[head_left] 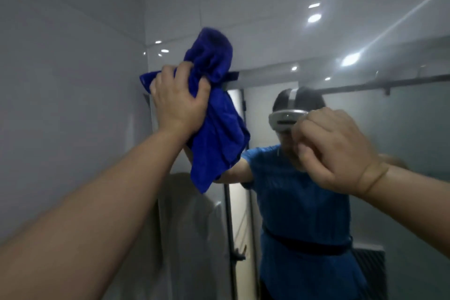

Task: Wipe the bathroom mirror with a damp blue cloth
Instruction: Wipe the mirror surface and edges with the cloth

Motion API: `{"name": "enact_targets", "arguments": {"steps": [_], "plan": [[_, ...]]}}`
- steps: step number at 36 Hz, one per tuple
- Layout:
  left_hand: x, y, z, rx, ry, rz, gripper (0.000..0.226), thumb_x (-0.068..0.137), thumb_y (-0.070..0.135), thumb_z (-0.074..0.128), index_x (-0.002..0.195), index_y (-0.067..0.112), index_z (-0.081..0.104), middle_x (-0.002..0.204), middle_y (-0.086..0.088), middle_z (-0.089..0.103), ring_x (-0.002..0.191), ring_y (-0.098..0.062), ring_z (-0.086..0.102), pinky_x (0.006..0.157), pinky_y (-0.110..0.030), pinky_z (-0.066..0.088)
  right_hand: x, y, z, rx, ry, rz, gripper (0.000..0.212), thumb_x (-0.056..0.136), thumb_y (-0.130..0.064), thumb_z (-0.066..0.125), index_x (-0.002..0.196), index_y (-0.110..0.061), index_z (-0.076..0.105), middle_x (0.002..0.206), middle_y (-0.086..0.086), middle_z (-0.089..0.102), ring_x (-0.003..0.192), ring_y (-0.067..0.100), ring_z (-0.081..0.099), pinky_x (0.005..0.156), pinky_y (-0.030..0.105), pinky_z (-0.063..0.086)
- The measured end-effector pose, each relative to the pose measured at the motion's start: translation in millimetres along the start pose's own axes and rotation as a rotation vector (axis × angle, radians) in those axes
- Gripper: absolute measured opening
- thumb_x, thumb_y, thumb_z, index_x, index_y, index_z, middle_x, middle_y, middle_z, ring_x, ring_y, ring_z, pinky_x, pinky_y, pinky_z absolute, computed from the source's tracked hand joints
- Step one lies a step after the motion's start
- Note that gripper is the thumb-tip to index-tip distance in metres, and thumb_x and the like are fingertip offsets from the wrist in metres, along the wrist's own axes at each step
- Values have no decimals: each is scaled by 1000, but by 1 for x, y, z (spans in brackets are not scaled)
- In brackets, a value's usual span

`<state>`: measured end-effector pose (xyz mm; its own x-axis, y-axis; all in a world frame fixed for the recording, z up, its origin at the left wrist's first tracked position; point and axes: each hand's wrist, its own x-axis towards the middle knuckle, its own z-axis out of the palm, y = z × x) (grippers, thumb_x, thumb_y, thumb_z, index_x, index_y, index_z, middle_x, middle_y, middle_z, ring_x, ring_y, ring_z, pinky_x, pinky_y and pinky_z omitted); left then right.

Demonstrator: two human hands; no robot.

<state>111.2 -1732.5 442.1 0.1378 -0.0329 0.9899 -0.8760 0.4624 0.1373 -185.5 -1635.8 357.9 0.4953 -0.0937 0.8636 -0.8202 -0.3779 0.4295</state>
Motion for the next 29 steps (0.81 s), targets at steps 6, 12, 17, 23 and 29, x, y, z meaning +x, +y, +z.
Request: {"name": "enact_targets", "arguments": {"steps": [6, 12, 17, 23, 29], "plan": [[1, -6, -3, -57, -66, 27, 51, 94, 50, 45, 127, 15, 62, 115, -12, 62, 109, -35, 57, 107, -52, 41, 22, 70, -57, -247, 320, 501, 28, 77, -21, 53, 102, -14, 63, 102, 13, 59, 98, 38, 52, 89, 50, 39], [5, -40, -9, -19, -120, 27, 56, 91, 50, 43, 125, 9, 63, 115, -16, 63, 106, -40, 59, 99, -56, 45, 7, 121, -91, -356, 328, 638, 22, 82, -24, 47, 98, -18, 61, 96, 9, 61, 95, 41, 56, 93, 56, 46], [4, -36, -10, 6, -133, -56, 52, 93, 51, 40, 120, 12, 60, 113, -12, 61, 108, -36, 58, 101, -58, 45, 4, 127, -93, -389, 248, 611, 14, 80, -24, 46, 88, -19, 56, 86, 7, 56, 86, 36, 52, 86, 52, 43], [13, -9, -6, -6, -69, -167, 50, 93, 49, 41, 110, 7, 64, 102, -19, 65, 93, -42, 61, 93, -57, 44, 2, 126, -91, -391, 281, 605, 9, 77, -21, 49, 84, -16, 54, 81, 5, 50, 81, 31, 46, 85, 46, 38], [2, 34, 2, -40, -38, -107, 48, 92, 49, 42, 104, 8, 66, 96, -15, 62, 88, -37, 59, 90, -53, 42, 5, 124, -89, -377, 236, 612, 5, 80, -21, 47, 85, -22, 48, 81, 0, 47, 80, 24, 43, 86, 42, 36]]}}
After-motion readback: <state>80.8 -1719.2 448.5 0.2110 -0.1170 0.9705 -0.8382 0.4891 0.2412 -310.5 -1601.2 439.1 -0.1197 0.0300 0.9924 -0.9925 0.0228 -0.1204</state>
